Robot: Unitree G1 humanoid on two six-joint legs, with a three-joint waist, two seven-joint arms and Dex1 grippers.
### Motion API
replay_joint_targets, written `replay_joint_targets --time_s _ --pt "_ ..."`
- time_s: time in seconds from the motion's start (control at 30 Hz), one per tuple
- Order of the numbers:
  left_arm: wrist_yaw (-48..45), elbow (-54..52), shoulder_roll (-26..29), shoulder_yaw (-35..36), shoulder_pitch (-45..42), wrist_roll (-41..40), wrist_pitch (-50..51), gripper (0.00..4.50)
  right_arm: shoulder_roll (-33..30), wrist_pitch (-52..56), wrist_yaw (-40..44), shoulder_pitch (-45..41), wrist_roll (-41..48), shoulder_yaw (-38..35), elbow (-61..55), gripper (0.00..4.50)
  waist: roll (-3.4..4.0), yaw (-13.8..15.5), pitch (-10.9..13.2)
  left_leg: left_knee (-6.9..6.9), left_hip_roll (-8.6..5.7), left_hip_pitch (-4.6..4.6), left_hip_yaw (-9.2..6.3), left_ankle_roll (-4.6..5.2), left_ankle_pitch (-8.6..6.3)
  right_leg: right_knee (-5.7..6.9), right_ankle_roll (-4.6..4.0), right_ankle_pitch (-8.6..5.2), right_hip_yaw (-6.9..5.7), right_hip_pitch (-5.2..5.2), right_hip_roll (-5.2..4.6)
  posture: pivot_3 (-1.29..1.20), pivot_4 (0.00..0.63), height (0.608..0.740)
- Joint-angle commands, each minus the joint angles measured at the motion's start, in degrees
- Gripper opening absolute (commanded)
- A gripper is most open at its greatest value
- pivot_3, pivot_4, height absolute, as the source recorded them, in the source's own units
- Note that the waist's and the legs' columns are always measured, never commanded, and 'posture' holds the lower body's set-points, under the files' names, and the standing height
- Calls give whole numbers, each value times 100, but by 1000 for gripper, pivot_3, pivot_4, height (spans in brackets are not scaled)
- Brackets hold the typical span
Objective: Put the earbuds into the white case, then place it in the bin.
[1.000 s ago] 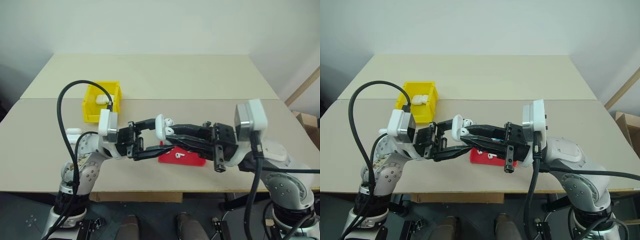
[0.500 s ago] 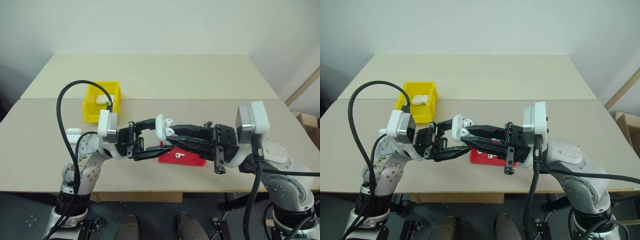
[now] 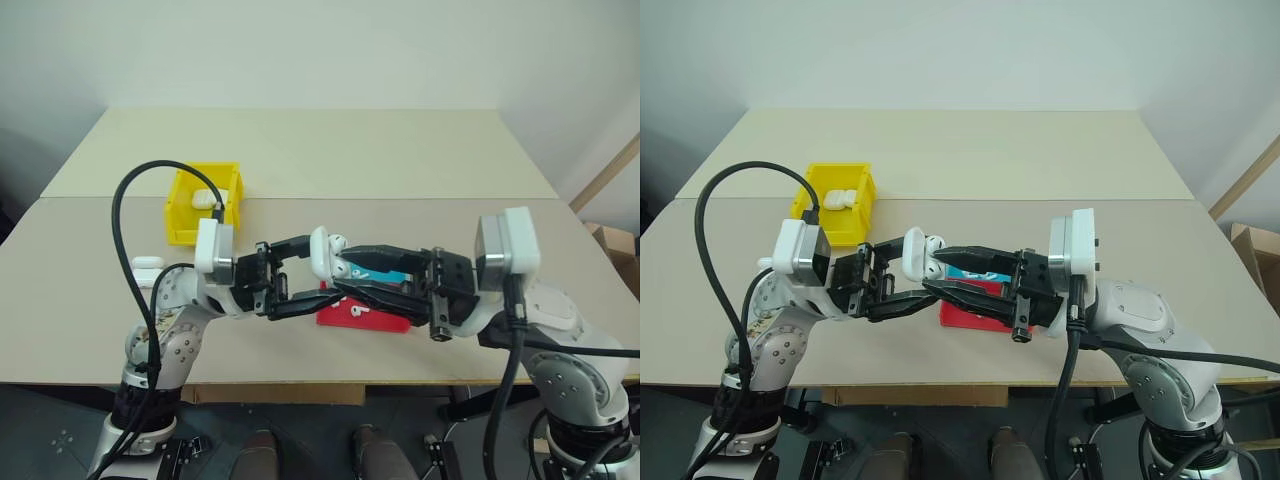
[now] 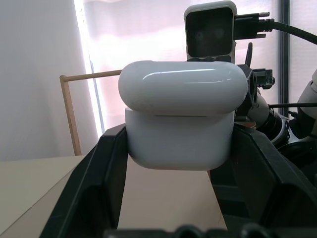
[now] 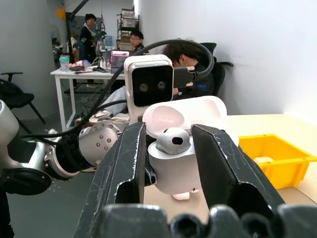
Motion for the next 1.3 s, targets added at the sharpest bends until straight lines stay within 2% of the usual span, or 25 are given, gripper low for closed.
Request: replay_joint_targets --time_s 0.03,0.17,0.33,0.47,0.57,1.0,1.3 --pt "-21 -69 -15 52 -86 -59 -112 2784 -135 -212 145 -32 44 -345 24 1848 0 1 0 0 0 0 0 0 0 0 0 0 0 0 0 0 150 740" --pt "-80 56 75 74 -141 -64 -26 2784 -655 -44 479 -435 210 -714 375 1848 0 -1 1 1 -1 0 1 0 0 -2 0 1 1 1 0 0 150 740" --pt "-271 400 156 40 -285 54 -89 2784 -1279 372 835 -1434 390 -624 860 1848 0 -14 1 -2 1 4 1 0 0 -2 0 2 1 1 3 0 150 740" --pt "-373 504 181 -8 -427 71 -30 2784 -1488 697 1069 -2284 284 -263 1193 961 0 1 1 -1 2 -1 0 1 0 -10 -1 3 0 0 3 0 150 740" --pt "-424 551 186 -47 -490 91 6 2784 -1440 952 1182 -2903 187 82 1453 7 1 -5 1 0 2 -7 1 1 -1 -10 -1 3 0 -4 2 0 150 740" --pt "-682 1095 125 -175 -780 453 -215 2784 -678 1306 1730 -4497 -758 1241 2526 7 2 1 1 0 3 -17 -1 2 0 -9 -3 5 -4 -13 2 0 150 740" --pt "-706 1235 56 -174 -853 605 -366 2784 -487 1277 2187 -4791 -1335 1632 2749 7 2 3 1 2 3 -20 -4 1 0 -8 -3 6 -9 -15 -1 0 150 740"
